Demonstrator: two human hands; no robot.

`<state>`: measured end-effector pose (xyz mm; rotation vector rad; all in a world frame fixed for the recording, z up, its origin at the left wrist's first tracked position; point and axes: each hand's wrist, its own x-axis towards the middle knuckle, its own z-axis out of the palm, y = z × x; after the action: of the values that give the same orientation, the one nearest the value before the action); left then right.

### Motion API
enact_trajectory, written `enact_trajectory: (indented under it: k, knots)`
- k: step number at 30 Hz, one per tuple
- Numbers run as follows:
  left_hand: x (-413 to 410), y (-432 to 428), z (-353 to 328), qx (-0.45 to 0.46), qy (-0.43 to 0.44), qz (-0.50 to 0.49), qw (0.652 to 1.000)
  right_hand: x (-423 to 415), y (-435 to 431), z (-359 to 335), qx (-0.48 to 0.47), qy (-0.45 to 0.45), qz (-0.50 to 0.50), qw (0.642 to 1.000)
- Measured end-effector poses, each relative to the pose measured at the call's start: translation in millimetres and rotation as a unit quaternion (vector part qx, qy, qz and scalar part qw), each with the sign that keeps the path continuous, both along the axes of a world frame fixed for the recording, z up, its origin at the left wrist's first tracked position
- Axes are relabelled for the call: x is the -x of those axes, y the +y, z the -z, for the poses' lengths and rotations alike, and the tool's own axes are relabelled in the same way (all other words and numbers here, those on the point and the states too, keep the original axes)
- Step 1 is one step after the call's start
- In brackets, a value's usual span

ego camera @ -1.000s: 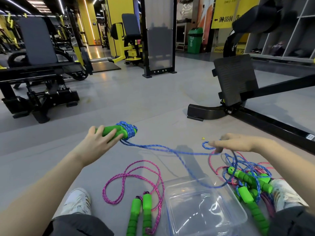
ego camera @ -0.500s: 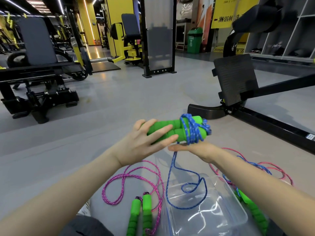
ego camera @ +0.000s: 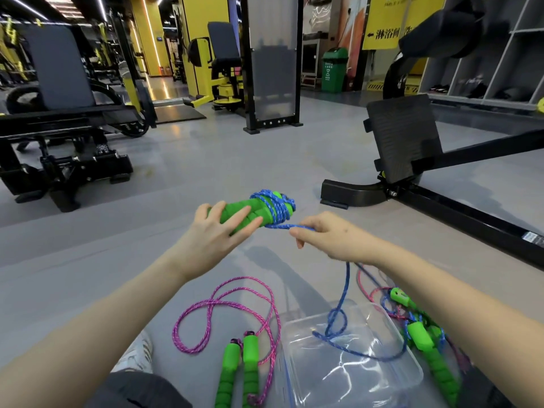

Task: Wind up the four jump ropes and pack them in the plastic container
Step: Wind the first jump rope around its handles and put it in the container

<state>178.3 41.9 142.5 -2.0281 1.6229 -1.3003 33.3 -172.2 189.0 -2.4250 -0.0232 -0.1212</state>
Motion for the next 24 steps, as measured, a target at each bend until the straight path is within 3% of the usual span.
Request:
enact_trajectory:
  k: [2,6,9,13,14,16,18,24]
  knots:
    - [4,1,1,-0.037,-0.015,0.042,0.998,1,-8,-11,0.047,-0.068,0.022,0.996]
    - [38,-20,5,-0.036,-0.026,0.168,0.985,3,-29,-18,0.011,-0.128,0.059,0.99]
    - [71,-40,8,-0.02,-0.005,0.249,0.968,7,-37,-14,-0.08,-0.097,0.036,0.991]
    - [89,-50,-3,0.03,0.001,0.289,0.957,12,-46,5,-0.249,0.017,0.012,0.968]
    - [90,-51,-6,0.04,0.001,0.288,0.957,12,-47,10,-0.295,0.057,-0.003,0.954]
    - [87,-50,-7,0.059,0.017,0.274,0.96,13,-45,24,-0.447,0.13,-0.072,0.882]
    - [80,-49,-3,0.088,0.036,0.241,0.966,14,-36,41,-0.543,0.124,-0.089,0.826]
    - [33,-27,9,0.093,0.011,0.093,0.991,15,-14,41,-0.443,0.134,0.046,0.885]
